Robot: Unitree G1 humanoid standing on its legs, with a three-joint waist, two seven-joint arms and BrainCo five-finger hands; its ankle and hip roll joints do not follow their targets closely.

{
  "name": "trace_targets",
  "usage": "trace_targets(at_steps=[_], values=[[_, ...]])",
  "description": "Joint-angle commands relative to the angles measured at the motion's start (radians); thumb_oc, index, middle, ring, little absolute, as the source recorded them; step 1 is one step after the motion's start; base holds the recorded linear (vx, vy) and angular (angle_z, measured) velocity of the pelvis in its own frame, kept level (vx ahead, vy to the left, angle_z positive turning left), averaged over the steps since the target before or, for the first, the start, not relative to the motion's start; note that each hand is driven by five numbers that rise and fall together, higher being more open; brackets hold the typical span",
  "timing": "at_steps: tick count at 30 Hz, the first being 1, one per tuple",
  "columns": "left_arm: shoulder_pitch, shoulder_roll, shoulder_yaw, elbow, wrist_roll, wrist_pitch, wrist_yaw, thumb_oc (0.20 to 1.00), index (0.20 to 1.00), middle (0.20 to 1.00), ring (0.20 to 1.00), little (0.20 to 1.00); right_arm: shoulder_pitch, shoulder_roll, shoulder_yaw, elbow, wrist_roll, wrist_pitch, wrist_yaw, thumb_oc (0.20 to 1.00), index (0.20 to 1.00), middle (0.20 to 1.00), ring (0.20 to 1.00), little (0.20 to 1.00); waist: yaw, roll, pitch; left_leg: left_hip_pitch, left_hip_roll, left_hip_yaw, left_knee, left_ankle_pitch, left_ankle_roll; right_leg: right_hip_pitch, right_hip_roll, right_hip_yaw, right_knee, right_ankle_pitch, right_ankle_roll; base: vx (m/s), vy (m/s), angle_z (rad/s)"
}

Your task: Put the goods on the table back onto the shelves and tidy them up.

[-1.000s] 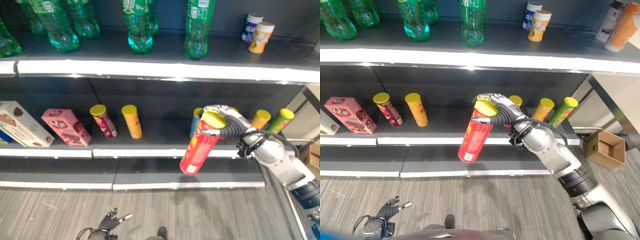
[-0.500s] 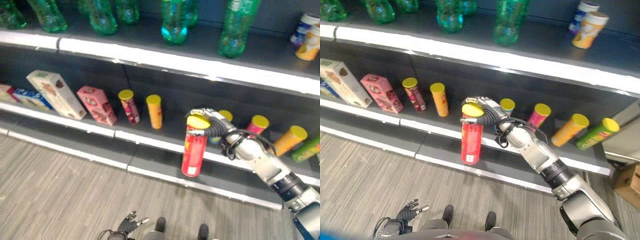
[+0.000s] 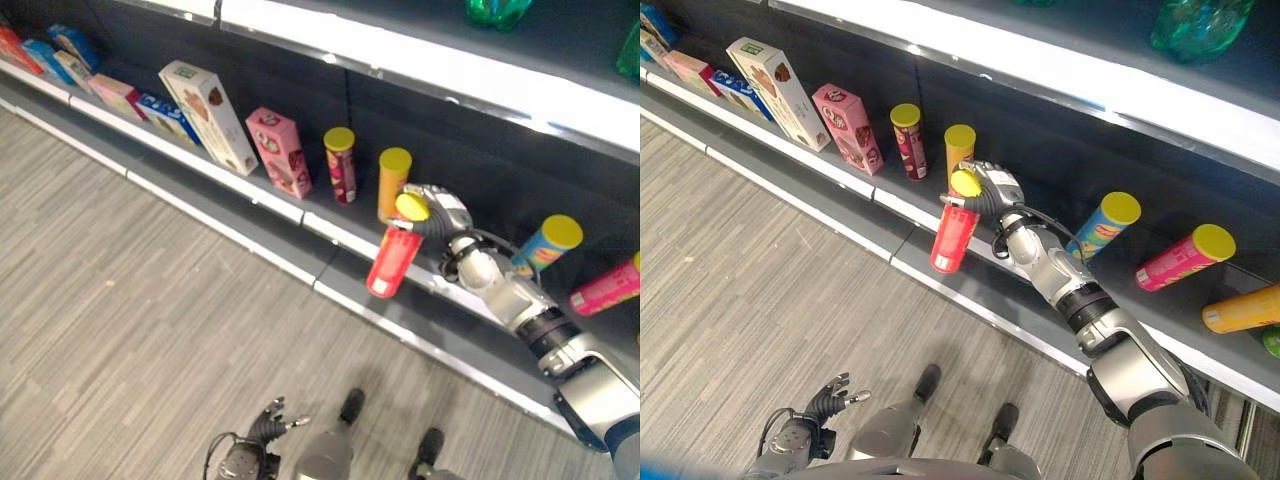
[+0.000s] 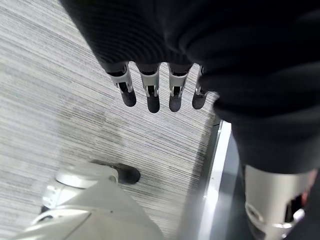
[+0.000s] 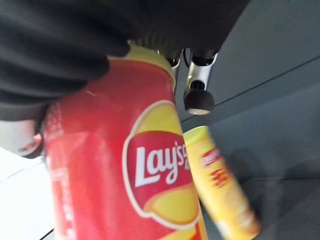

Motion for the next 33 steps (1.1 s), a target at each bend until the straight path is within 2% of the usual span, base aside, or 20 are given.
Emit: trace_targets(at_steps=[1, 5, 11, 19, 33], values=[[-0.074, 0.037, -0.036, 0.014, -0.041, -0.04, 0.013, 1.0, 1.0, 1.0, 1.0, 1.0, -0.117, -0.041, -0.017, -0.009, 0.003, -0.02, -0.103, 0.2, 0.2, 0.2, 0.2, 0.2, 0.01, -0.022, -0.017, -0.019, 0.009, 0.09, 0.004, -0.027, -0.014, 0.009, -0.077, 0.071, 0.06, -0.031, 0.046, 0.0, 0.006, 0.09], [-0.076, 0.038, -0.055, -0.001, -0.043, -0.042, 0.015, 1.0, 1.0, 1.0, 1.0, 1.0, -0.133, -0.094, -0.032, 0.053, -0.018, -0.004, -0.156, 0.2, 0.2, 0.2, 0.2, 0.2, 0.015, 0.006, -0.011, -0.043, -0.003, 0.081, 0.004, -0.021, -0.016, -0.002, -0.082, 0.063, 0.058, -0.033, 0.048, 0.01, 0.009, 0.11], [-0.098, 0.041, -0.074, -0.015, -0.053, -0.052, 0.026, 1.0, 1.0, 1.0, 1.0, 1.0, -0.199, -0.155, 0.006, 0.161, -0.038, 0.01, -0.195, 0.2, 0.2, 0.2, 0.2, 0.2, 0.018, 0.034, 0.003, -0.072, -0.008, 0.076, 0.004, -0.013, -0.02, -0.032, -0.089, 0.065, 0.061, -0.03, 0.051, 0.0, 0.0, 0.0], [-0.103, 0.048, -0.087, -0.024, -0.06, -0.06, 0.034, 1.0, 1.0, 1.0, 1.0, 1.0, -0.246, -0.198, 0.058, 0.23, -0.064, 0.022, -0.214, 0.2, 0.2, 0.2, 0.2, 0.2, 0.026, 0.057, 0.013, -0.098, -0.02, 0.063, 0.004, -0.006, -0.02, -0.048, -0.094, 0.061, 0.061, -0.03, 0.055, 0.0, 0.0, 0.0], [-0.111, 0.061, -0.088, -0.03, -0.071, -0.065, 0.038, 1.0, 1.0, 1.0, 1.0, 1.0, -0.333, -0.255, 0.115, 0.281, -0.114, 0.052, -0.24, 0.2, 0.2, 0.2, 0.2, 0.2, 0.043, 0.08, 0.024, -0.139, -0.034, 0.049, 0.004, 0.004, -0.02, -0.08, -0.104, 0.052, 0.063, -0.024, 0.061, -0.01, 0.007, 0.03]])
